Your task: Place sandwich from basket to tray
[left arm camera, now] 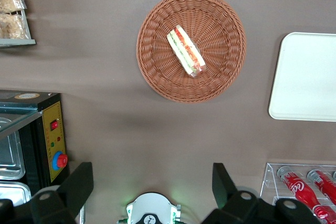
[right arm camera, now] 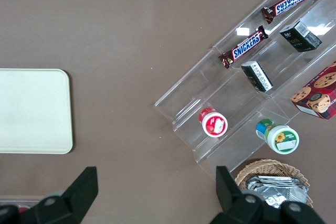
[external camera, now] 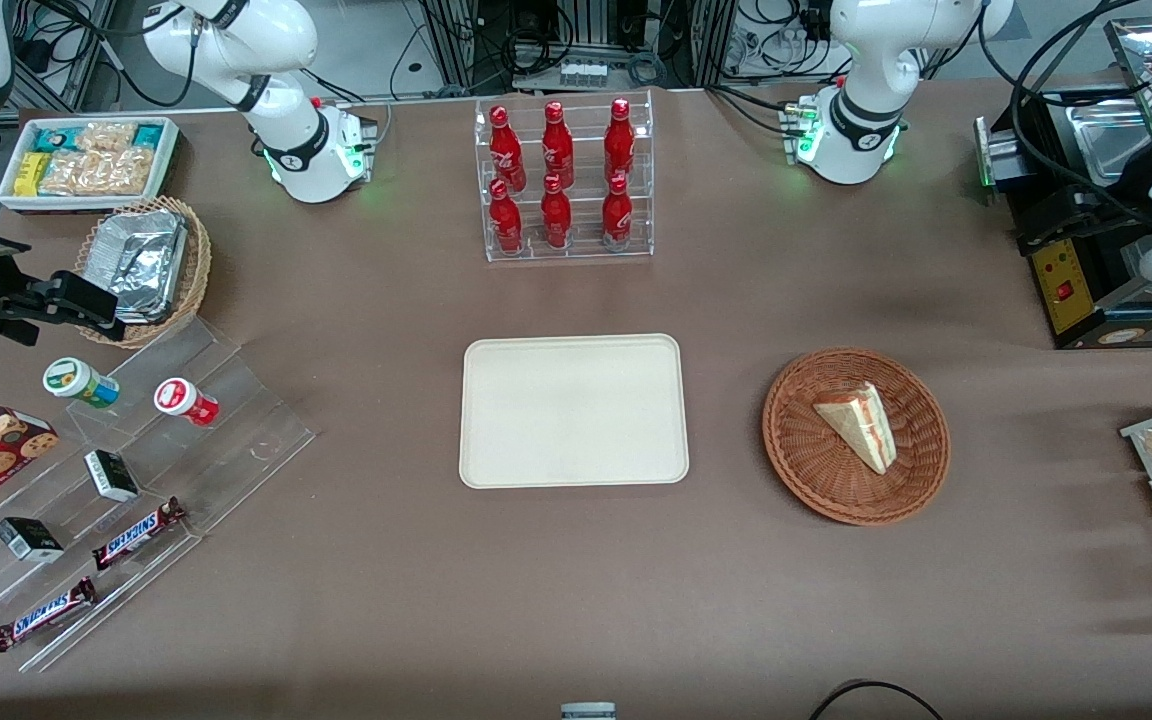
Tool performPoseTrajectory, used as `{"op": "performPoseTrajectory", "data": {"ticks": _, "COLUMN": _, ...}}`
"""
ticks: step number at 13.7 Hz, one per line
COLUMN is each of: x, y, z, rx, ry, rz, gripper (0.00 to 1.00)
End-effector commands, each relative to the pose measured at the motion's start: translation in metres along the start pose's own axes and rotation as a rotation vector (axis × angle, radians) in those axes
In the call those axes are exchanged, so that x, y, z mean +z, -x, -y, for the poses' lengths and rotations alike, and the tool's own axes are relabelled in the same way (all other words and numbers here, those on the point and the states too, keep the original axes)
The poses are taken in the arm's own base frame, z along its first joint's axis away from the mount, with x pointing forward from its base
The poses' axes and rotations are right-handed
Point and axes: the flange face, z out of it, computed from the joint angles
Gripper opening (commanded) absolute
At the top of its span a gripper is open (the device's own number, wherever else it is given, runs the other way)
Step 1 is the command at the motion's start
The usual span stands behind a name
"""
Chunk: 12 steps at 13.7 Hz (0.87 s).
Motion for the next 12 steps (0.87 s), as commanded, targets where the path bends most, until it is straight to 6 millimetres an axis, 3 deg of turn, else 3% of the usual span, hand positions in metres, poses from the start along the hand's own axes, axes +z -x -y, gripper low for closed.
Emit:
{"op": "performPoseTrajectory", "data": {"ticks": 1, "x": -0.004, "y": 0.000, "z": 0.000, "rx": 0.018, "ry": -0.017, "rz": 0.000, "gripper": 1.00}}
{"op": "performPoseTrajectory", "data": {"ticks": 4, "x": 0.002, "y": -0.004, "z": 0.001, "rx": 0.016, "ry": -0.016, "rz": 0.000, "gripper": 1.00}}
{"op": "performPoseTrajectory", "data": {"ticks": 9, "x": 0.067, "y": -0.025, "z": 0.023, "rx": -0.029, "ry": -0.019, "rz": 0.053, "gripper": 1.00}}
{"op": "performPoseTrajectory", "data": {"ticks": 12, "x": 0.100, "y": -0.029, "z": 0.023, "rx": -0.087, "ry": -0.020, "rz": 0.045, "gripper": 1.00}}
